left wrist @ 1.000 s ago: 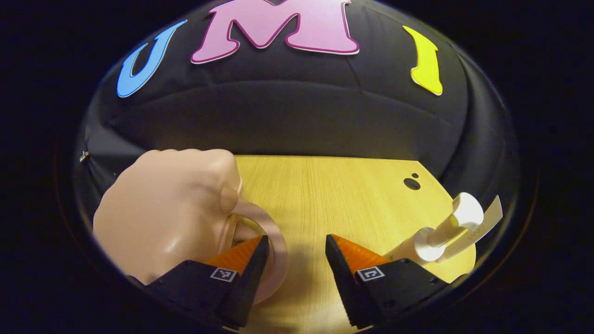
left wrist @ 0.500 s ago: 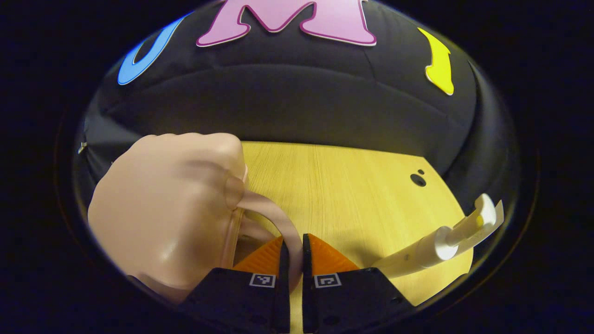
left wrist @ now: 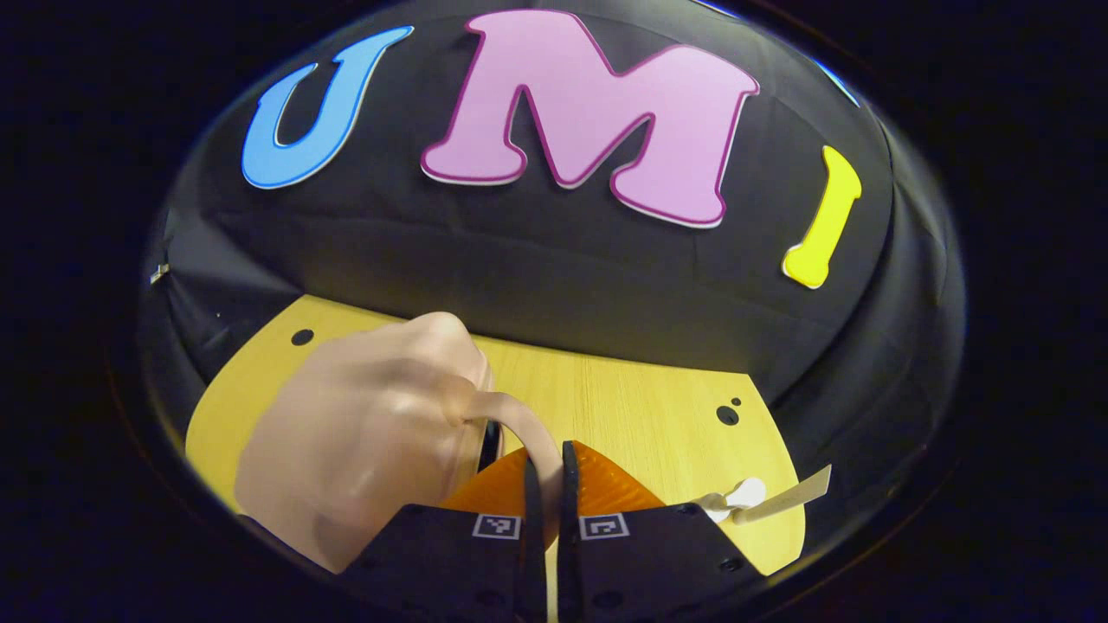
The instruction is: First open the suitcase, pack the skin care products into it, and then close the suitcase.
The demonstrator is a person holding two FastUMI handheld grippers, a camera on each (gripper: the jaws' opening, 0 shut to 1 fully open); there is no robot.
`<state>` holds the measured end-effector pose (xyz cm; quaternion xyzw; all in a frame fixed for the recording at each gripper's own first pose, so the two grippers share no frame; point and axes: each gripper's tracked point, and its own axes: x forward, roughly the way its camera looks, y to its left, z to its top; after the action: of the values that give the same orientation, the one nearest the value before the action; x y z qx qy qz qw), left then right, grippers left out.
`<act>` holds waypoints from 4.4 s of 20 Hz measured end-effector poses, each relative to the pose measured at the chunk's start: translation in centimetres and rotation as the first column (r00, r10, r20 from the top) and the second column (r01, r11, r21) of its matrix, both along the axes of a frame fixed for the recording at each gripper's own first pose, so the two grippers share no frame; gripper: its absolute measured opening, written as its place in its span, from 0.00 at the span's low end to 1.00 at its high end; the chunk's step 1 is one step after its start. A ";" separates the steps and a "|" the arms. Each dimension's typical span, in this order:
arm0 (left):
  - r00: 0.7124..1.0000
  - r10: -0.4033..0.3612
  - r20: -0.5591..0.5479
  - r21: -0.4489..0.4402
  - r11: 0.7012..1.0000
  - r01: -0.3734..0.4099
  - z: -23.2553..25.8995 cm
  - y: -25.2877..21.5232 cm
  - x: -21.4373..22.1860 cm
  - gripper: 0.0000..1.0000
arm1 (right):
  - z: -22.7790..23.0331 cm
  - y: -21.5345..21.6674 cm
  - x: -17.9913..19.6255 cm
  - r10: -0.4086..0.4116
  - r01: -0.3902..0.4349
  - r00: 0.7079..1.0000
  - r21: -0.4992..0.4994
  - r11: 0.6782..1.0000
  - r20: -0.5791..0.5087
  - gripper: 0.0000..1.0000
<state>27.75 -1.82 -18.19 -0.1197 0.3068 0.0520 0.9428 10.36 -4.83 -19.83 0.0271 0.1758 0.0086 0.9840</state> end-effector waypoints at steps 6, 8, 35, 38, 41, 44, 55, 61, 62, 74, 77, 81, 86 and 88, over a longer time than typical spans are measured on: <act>1.000 -0.015 -0.024 0.042 0.999 0.016 7.3 12.4 -1.2 0.10 | 0.4 3.6 0.2 0.074 -0.074 0.997 0.039 0.996 -0.003 0.96; 0.999 0.000 -0.050 0.080 0.997 0.004 7.8 17.4 -1.9 0.10 | 1.6 5.4 0.1 0.094 -0.094 0.996 0.085 0.992 0.005 0.97; 0.930 0.232 -0.284 0.272 0.950 -0.154 -17.3 53.8 -10.1 0.29 | -3.0 16.4 -3.0 0.171 -0.171 0.985 -0.040 0.984 0.005 0.97; 0.949 0.265 -0.168 0.303 0.930 -0.207 -12.7 53.9 -10.7 0.70 | -2.2 14.8 -2.8 0.148 -0.147 0.989 -0.039 0.988 0.020 0.97; 0.974 0.224 0.013 0.340 0.915 -0.215 -5.5 51.1 -10.4 0.97 | -1.9 12.4 -2.5 0.127 -0.126 0.992 -0.054 0.991 0.026 0.97; 0.963 0.169 0.208 0.323 0.918 -0.231 1.2 44.9 -10.2 0.97 | -2.0 9.9 -2.4 0.098 -0.097 0.995 -0.051 0.994 0.019 0.97; 0.905 -0.224 0.362 0.305 0.946 0.112 0.0 8.5 -10.7 0.97 | -1.8 0.0 -3.6 -0.018 0.018 1.000 -0.062 0.998 0.002 0.97; 0.873 -0.411 0.265 0.161 0.911 0.380 -9.3 -9.1 -8.5 0.98 | -3.1 -4.0 -4.7 -0.070 0.068 0.997 -0.088 0.994 -0.015 0.97; 0.864 -0.433 0.255 0.164 0.900 0.403 -10.9 -12.1 -7.5 0.98 | -3.4 -4.7 -4.9 -0.076 0.074 0.997 -0.094 0.993 -0.016 0.97; 0.866 -0.468 0.174 0.188 0.879 0.437 -20.5 -21.3 2.2 0.88 | -10.2 -10.2 -7.1 -0.183 0.168 0.973 -0.110 0.980 -0.143 0.96; 0.852 -0.493 0.176 0.202 0.865 0.459 -20.8 -21.6 2.9 0.65 | -12.2 -10.2 -5.8 -0.179 0.160 0.972 -0.133 0.978 -0.153 0.97; 0.846 -0.503 0.176 0.208 0.859 0.467 -20.0 -20.7 2.3 0.63 | -15.7 -10.6 -4.2 -0.192 0.164 0.965 -0.159 0.974 -0.181 0.97; 0.826 -0.513 0.235 0.214 0.856 0.471 -15.4 -18.6 0.2 0.59 | -20.8 -11.2 -2.7 -0.202 0.160 0.948 -0.183 0.970 -0.246 0.97; 0.828 -0.504 0.244 0.194 0.862 0.468 -13.7 -17.6 -0.9 0.62 | -22.5 -11.9 -2.0 -0.229 0.184 0.938 -0.187 0.965 -0.260 0.97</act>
<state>26.88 -19.46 -31.91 0.0159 0.1835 -0.1885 0.9647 8.39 -16.69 -42.37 -0.0327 0.3090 -0.1133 0.9437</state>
